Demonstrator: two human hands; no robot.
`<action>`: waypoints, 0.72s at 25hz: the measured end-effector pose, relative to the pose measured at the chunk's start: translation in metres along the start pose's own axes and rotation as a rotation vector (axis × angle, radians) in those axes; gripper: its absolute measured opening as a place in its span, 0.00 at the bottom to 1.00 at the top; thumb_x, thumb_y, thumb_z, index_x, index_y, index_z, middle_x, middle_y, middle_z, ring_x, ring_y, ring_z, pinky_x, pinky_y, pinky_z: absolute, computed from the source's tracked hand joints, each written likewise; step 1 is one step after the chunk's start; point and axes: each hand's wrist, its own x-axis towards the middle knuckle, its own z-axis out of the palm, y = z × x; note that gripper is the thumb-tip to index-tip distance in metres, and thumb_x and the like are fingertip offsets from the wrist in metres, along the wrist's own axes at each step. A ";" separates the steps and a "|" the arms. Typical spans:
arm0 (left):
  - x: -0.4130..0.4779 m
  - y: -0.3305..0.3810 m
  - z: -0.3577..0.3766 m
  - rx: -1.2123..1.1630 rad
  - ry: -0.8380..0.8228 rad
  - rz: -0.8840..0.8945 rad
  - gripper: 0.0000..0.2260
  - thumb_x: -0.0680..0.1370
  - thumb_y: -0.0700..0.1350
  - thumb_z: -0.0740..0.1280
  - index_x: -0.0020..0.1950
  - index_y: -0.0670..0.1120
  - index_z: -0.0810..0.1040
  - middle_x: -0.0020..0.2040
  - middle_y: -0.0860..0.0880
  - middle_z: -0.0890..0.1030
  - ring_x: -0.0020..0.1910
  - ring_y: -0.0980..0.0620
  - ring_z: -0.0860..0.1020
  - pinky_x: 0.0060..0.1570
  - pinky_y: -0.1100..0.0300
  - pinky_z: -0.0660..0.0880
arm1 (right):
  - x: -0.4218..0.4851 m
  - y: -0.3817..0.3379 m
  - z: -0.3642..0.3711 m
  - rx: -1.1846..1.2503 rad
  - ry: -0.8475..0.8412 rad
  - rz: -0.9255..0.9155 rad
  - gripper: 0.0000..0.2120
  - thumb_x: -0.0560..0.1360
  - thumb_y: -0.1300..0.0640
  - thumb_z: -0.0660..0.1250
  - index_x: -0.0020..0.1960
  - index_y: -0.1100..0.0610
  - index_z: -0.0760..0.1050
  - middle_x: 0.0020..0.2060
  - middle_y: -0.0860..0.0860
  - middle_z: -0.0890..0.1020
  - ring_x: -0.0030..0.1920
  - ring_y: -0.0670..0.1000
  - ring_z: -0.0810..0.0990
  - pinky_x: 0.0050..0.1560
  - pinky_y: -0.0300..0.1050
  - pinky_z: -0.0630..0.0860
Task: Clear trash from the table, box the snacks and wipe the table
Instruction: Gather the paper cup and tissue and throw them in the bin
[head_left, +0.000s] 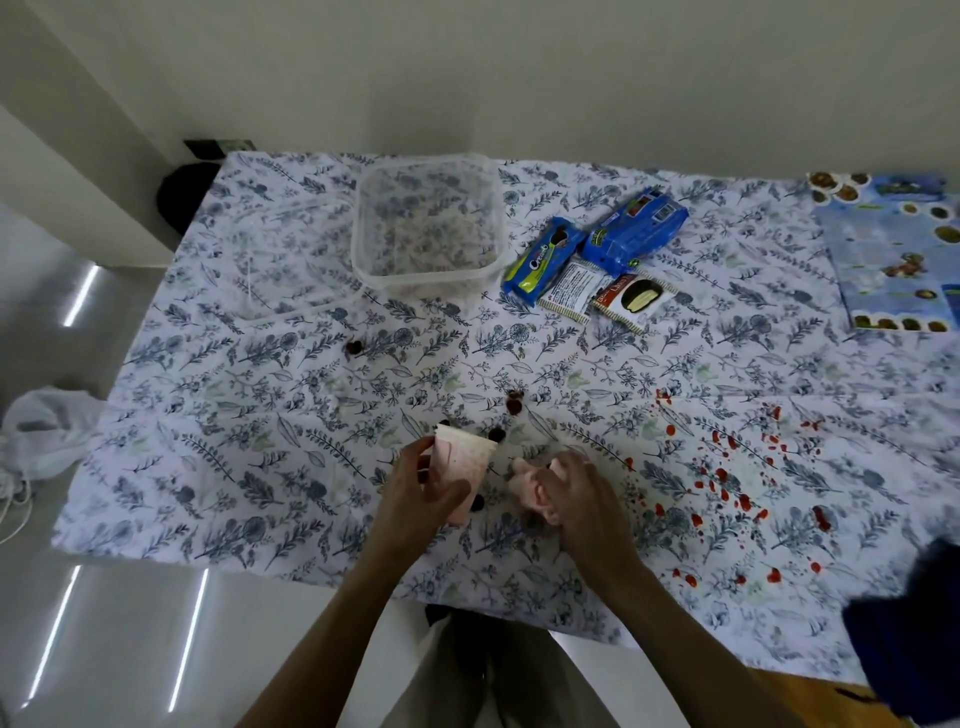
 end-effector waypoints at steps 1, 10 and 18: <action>-0.001 0.001 0.000 0.000 0.006 0.005 0.29 0.73 0.42 0.71 0.71 0.46 0.63 0.64 0.42 0.73 0.50 0.54 0.75 0.30 0.69 0.75 | 0.002 0.002 -0.002 -0.032 0.019 -0.006 0.24 0.61 0.59 0.79 0.56 0.55 0.77 0.56 0.57 0.78 0.50 0.57 0.81 0.44 0.46 0.80; -0.005 0.015 -0.011 -0.028 0.047 0.026 0.27 0.73 0.42 0.71 0.70 0.45 0.65 0.62 0.42 0.75 0.49 0.54 0.76 0.36 0.65 0.77 | 0.020 -0.003 -0.027 0.321 -0.030 0.075 0.22 0.73 0.53 0.71 0.64 0.57 0.69 0.52 0.54 0.81 0.41 0.46 0.80 0.35 0.30 0.71; -0.012 0.012 -0.046 -0.112 0.097 0.008 0.28 0.73 0.42 0.71 0.70 0.47 0.65 0.58 0.47 0.75 0.46 0.61 0.76 0.33 0.67 0.76 | 0.052 -0.053 -0.044 0.313 -0.036 -0.001 0.24 0.73 0.60 0.69 0.67 0.56 0.68 0.56 0.53 0.79 0.48 0.49 0.79 0.38 0.27 0.67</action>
